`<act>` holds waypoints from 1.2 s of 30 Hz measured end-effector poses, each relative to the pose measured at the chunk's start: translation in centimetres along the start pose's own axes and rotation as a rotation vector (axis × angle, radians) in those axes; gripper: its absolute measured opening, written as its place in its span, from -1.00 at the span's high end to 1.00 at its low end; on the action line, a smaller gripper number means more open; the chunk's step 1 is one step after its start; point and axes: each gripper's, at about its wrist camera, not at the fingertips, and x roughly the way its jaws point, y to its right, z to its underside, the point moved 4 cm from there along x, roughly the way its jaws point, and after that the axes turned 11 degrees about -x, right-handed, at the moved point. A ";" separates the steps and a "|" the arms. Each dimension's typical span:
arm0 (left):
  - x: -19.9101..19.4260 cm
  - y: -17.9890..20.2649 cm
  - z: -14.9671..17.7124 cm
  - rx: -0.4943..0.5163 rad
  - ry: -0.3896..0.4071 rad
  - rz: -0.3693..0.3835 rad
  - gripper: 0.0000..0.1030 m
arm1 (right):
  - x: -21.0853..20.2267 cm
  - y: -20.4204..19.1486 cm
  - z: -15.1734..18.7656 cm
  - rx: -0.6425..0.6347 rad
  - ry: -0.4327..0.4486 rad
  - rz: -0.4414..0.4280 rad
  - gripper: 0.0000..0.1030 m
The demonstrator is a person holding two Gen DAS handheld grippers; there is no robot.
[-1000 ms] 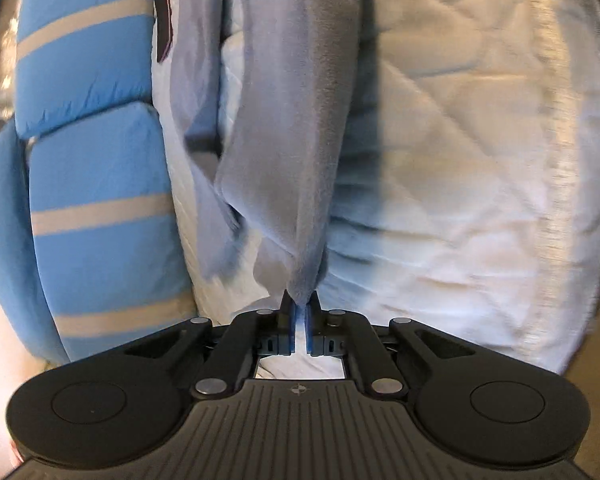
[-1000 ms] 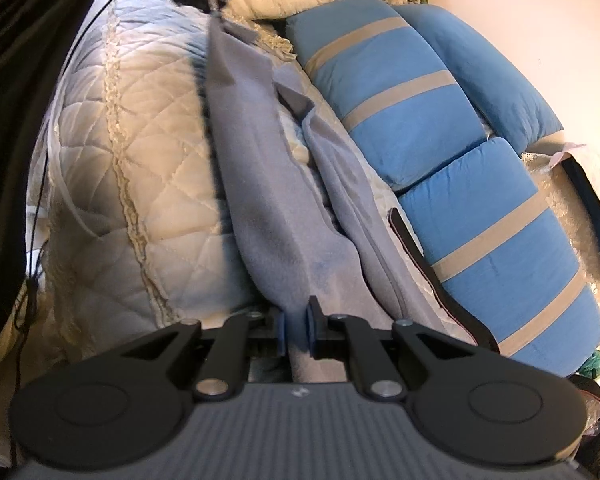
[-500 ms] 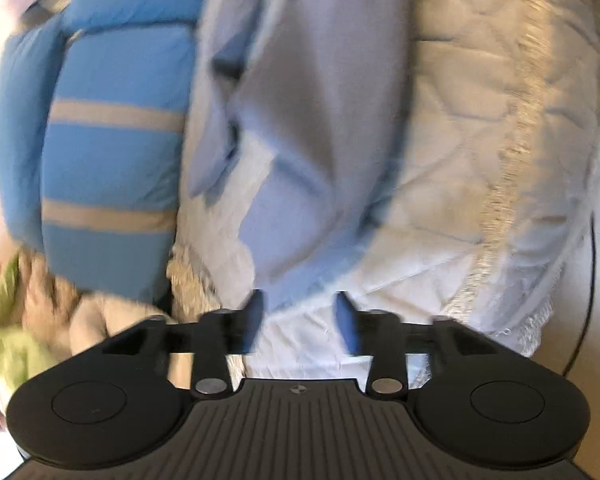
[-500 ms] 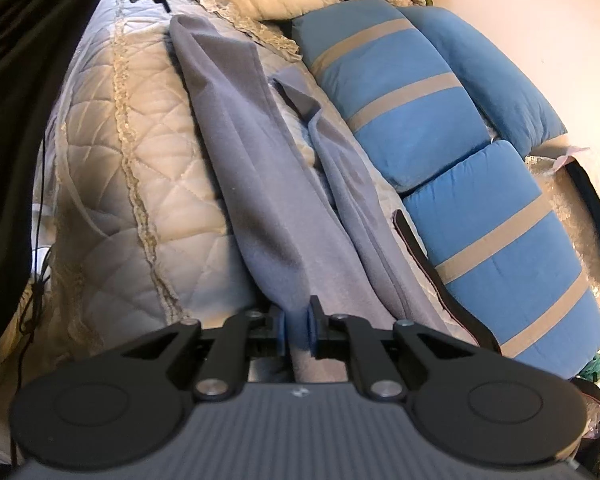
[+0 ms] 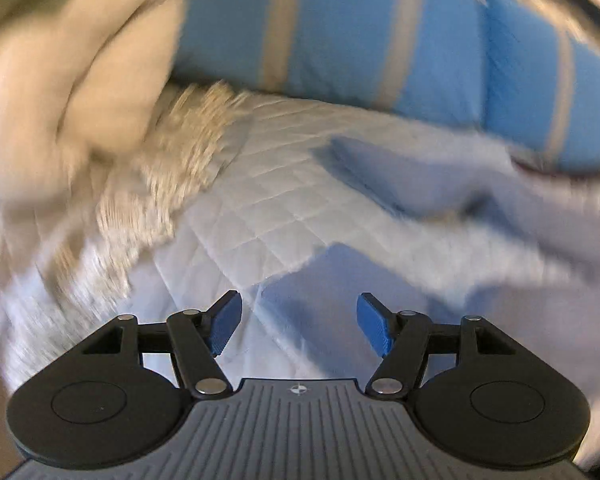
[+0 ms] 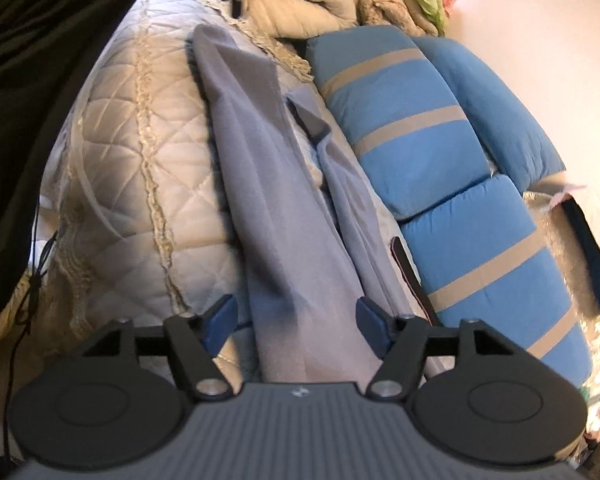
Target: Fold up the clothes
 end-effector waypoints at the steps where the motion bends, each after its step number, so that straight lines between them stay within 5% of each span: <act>1: 0.6 -1.0 -0.4 -0.078 -0.009 0.014 -0.21 | 0.0 0.0 0.0 -0.004 0.001 0.003 -0.56; 6: 2.6 -4.8 0.0 -0.479 -0.047 0.238 -0.18 | 0.1 0.3 0.0 0.011 0.002 0.015 -0.61; 10: 3.5 -6.2 0.9 -0.645 -0.035 0.325 -0.07 | 0.3 0.4 0.2 0.018 -0.004 0.012 -0.63; 12: 3.9 -6.6 1.3 -0.694 -0.049 0.339 0.75 | 0.4 0.4 0.1 0.011 -0.001 0.011 -0.66; 15: 3.7 -6.6 1.7 -0.693 -0.048 0.298 0.94 | 0.4 0.1 0.0 0.000 -0.001 0.010 -0.70; 23: -2.5 -8.3 2.6 -0.711 0.129 0.218 0.95 | 0.3 0.3 0.1 0.011 0.001 0.014 -0.74; 31: -3.8 -9.9 5.9 -0.680 0.034 0.047 0.94 | 0.1 0.3 -0.2 0.005 0.013 0.013 -0.75; 36: -3.5 -10.4 6.1 -0.594 0.013 -0.053 0.71 | 0.0 0.2 -0.3 0.002 0.011 0.013 -0.77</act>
